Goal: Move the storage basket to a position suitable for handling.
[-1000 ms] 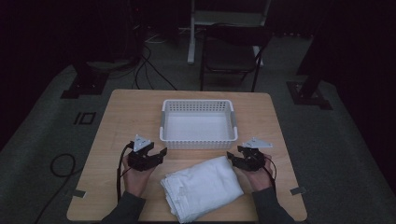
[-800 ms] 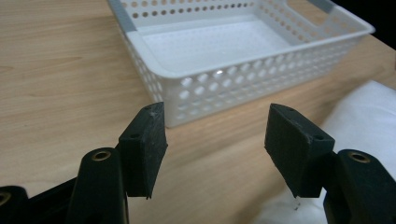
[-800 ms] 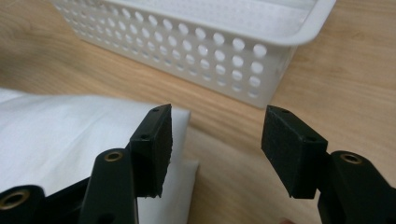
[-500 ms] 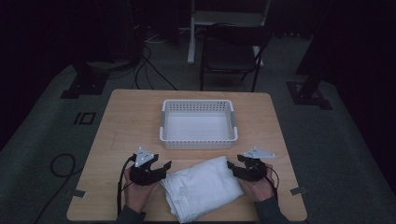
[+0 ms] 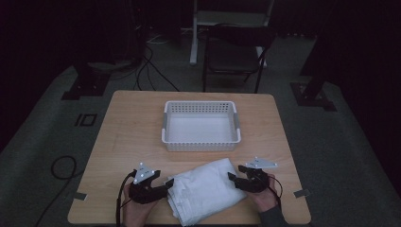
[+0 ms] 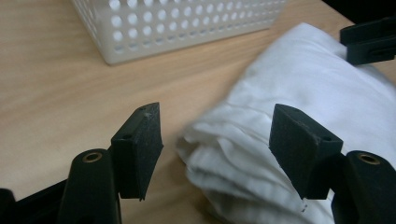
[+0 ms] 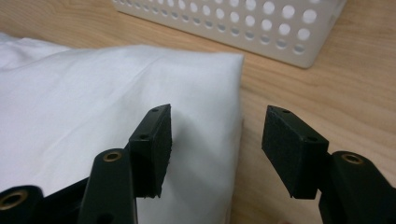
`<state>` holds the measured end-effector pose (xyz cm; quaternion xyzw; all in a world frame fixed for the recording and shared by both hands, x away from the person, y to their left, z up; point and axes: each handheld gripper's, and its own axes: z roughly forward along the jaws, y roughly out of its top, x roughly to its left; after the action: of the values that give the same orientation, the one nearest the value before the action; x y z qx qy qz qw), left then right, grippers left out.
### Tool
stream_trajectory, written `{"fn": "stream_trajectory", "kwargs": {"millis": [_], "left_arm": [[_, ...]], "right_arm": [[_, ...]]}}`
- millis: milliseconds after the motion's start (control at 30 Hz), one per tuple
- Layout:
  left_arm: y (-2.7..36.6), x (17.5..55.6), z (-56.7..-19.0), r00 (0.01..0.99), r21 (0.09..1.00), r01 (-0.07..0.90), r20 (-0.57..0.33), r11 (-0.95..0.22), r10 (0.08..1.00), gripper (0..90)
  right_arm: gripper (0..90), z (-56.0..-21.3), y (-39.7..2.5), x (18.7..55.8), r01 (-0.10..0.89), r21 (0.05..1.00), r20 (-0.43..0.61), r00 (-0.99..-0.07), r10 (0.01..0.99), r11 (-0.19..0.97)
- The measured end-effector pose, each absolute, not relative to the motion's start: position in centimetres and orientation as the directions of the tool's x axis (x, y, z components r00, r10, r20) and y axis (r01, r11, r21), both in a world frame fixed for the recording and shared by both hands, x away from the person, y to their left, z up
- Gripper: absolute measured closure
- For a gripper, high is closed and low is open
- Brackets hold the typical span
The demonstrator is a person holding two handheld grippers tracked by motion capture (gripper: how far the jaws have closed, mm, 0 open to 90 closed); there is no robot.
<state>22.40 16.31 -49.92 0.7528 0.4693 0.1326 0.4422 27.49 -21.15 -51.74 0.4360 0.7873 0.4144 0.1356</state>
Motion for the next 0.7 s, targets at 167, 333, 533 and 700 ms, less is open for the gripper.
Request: {"fn": "stream_trajectory", "kwargs": {"millis": [167, 333, 533, 700], "left_arm": [[15.8, 20.9, -50.4, 0.563, 0.773, 0.605, -0.250, -0.188, 0.788, 32.2], [15.5, 20.5, -51.3, 0.577, 0.755, 0.623, -0.267, -0.204, 0.772, 35.9], [14.9, 21.1, -52.4, 0.575, 0.723, 0.641, -0.231, -0.257, 0.785, 36.4], [14.4, 21.8, -53.0, 0.575, 0.709, 0.647, -0.213, -0.280, 0.790, 37.2]], "right_arm": [[42.5, -52.1, -21.0, 26.6, 0.580, 0.762, 0.152, -0.593, 0.791, 0.288], [43.7, -52.5, -20.4, 26.4, 0.575, 0.750, 0.116, -0.600, 0.791, 0.326], [44.2, -52.9, -20.2, 26.5, 0.585, 0.738, 0.116, -0.601, 0.791, 0.337], [44.6, -53.2, -20.2, 26.8, 0.600, 0.726, 0.126, -0.597, 0.792, 0.337]]}}
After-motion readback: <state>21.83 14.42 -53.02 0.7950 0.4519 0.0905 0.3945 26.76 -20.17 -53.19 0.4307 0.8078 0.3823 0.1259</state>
